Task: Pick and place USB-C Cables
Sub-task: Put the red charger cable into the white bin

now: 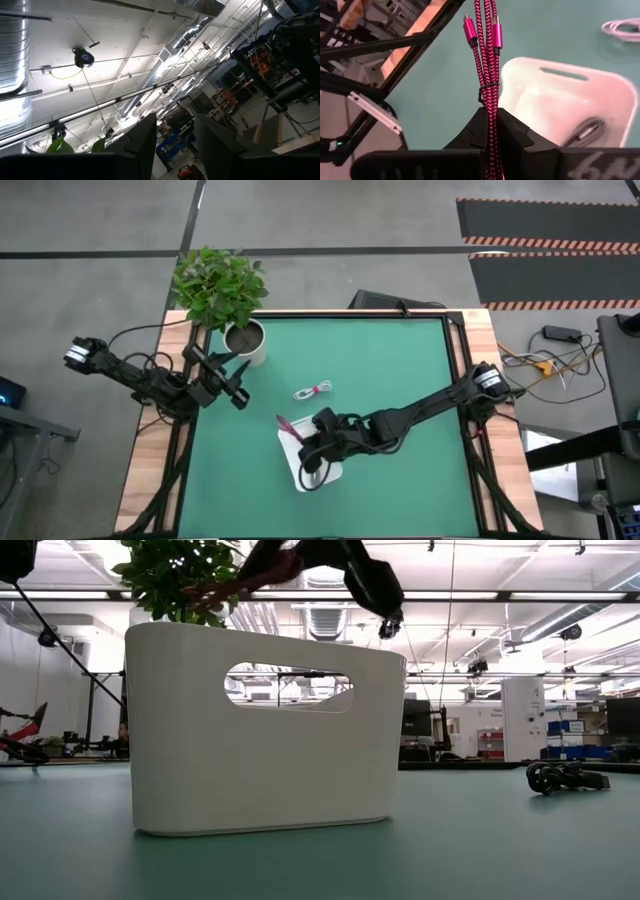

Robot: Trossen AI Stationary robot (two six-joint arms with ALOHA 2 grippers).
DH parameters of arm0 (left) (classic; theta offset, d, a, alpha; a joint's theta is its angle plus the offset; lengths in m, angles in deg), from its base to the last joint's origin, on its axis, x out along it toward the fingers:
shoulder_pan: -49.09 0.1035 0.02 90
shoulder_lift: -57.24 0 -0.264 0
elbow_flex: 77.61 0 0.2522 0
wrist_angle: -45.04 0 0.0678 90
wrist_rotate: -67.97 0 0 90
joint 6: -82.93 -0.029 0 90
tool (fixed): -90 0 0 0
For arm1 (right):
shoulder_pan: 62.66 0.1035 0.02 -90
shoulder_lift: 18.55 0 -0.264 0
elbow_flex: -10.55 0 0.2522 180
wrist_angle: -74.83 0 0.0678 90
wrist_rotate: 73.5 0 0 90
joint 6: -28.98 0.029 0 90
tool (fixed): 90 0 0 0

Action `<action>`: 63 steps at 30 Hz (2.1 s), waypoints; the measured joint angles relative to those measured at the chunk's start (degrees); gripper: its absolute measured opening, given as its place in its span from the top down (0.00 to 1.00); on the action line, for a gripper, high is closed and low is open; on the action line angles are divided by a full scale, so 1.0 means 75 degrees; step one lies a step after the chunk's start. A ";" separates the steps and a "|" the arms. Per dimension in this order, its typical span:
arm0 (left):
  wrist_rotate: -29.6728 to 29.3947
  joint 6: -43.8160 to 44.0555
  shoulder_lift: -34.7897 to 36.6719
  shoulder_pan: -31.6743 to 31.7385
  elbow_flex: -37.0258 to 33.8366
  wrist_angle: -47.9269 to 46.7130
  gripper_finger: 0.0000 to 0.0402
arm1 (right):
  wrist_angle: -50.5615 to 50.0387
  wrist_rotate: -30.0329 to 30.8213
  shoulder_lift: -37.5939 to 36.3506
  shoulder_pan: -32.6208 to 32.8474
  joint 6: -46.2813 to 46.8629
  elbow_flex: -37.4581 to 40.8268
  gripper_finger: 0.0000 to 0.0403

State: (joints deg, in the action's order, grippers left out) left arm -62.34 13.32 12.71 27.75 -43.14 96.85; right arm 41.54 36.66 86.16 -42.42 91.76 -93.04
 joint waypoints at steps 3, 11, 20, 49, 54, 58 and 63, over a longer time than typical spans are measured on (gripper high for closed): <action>0.0018 -0.0001 0.0002 0.0000 -0.0003 0.0000 0.71 | -0.0014 -0.0376 0.0017 0.0062 0.0329 -0.0020 0.97; 0.0020 -0.0036 0.0011 0.0001 0.0015 -0.0006 0.71 | -0.0803 -0.0488 0.0055 0.0263 0.0764 -0.0020 0.97; 0.0018 -0.0037 0.0063 0.0000 0.0017 -0.0018 0.71 | -0.0724 -0.0388 0.0668 0.0364 0.0574 -0.0670 0.97; -0.0017 -0.0033 0.0110 0.0003 -0.0011 -0.0008 0.71 | -0.5908 -0.0294 0.2973 0.0530 0.1360 -0.4655 0.97; -0.0012 -0.0030 0.0159 0.0003 0.0000 0.0004 0.71 | -0.5653 -0.0432 0.2970 0.0525 0.1548 -0.4356 0.97; -0.0007 -0.0033 0.0156 0.0002 -0.0009 -0.0005 0.71 | -0.5519 -0.0379 0.2970 0.0531 0.1641 -0.4153 0.97; -0.0006 -0.0033 0.0162 0.0001 -0.0009 -0.0006 0.71 | -0.5464 -0.0280 0.2969 0.0476 0.1635 -0.4041 0.97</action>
State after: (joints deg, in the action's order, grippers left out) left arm -62.38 13.07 13.92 27.76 -43.21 96.81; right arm 0.56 34.56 108.42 -38.84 104.02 -123.34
